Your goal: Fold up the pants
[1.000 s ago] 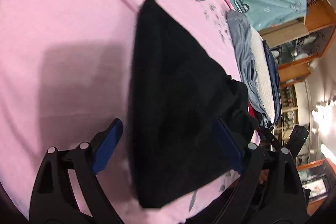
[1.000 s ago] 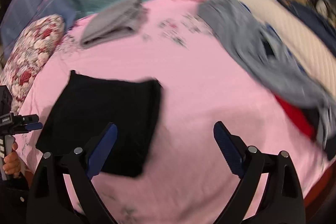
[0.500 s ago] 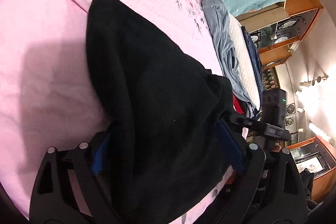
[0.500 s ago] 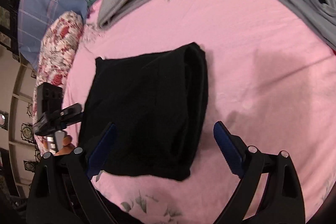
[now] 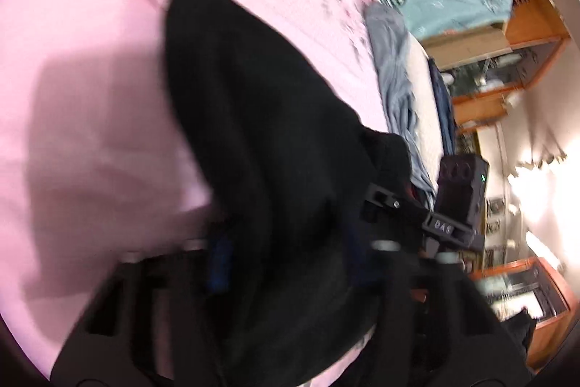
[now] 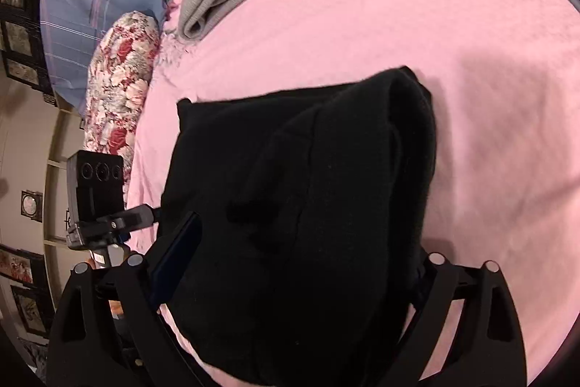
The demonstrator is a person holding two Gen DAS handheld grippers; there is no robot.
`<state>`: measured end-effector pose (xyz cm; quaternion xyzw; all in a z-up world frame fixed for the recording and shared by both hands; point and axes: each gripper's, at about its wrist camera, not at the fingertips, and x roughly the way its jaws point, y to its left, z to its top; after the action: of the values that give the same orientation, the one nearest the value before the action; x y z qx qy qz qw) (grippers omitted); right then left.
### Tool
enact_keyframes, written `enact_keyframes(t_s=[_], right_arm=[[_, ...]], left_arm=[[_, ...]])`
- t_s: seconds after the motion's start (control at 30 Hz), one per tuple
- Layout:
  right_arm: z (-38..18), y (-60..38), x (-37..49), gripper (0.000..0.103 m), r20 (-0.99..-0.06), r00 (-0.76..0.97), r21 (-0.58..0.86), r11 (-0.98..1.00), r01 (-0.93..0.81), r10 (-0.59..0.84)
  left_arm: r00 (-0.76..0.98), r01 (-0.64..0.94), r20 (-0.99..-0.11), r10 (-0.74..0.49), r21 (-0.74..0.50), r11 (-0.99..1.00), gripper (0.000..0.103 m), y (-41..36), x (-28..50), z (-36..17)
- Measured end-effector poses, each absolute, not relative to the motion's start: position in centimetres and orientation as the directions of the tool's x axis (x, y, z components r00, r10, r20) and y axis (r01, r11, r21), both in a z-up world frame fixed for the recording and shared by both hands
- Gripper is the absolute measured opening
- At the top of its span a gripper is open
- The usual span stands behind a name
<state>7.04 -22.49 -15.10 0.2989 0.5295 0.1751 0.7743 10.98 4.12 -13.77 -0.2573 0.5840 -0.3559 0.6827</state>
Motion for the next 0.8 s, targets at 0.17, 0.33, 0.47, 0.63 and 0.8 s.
enact_keyframes(t_s=[0.17, 0.33, 0.47, 0.63, 0.8], right_arm=[[-14.4, -21.6, 5.8, 0.033, -0.774, 0.423, 0.534, 0.845, 0.038, 0.471], [-10.6, -19.7, 3.5, 0.029, -0.755, 0.528, 0.429, 0.902, -0.052, 0.390], [-7.8, -19.0, 3.7, 0.028, -0.722, 0.562, 0.415, 0.902, -0.117, 0.405], [-3.8, -17.9, 8.4, 0.026, -0.684, 0.582, 0.395, 0.894, -0.213, 0.441], [0.5, -18.4, 14.5, 0.025, -0.638, 0.620, 0.412, 0.883, -0.224, 0.456]], left_arm=[[0.141, 0.265, -0.613, -0.778, -0.734, 0.626, 0.027, 3.8, 9.2, -10.9], [0.189, 0.308, -0.597, -0.779, -0.717, 0.625, 0.021, 3.8, 8.4, -7.5], [0.224, 0.351, -0.585, -0.780, -0.698, 0.624, 0.018, 4.2, 10.0, -3.9], [0.324, 0.355, -0.595, -0.735, -0.644, 0.678, 0.014, 4.6, 16.1, 1.0], [0.405, 0.376, -0.565, -0.719, -0.614, 0.694, 0.007, 5.0, 20.7, 6.4]])
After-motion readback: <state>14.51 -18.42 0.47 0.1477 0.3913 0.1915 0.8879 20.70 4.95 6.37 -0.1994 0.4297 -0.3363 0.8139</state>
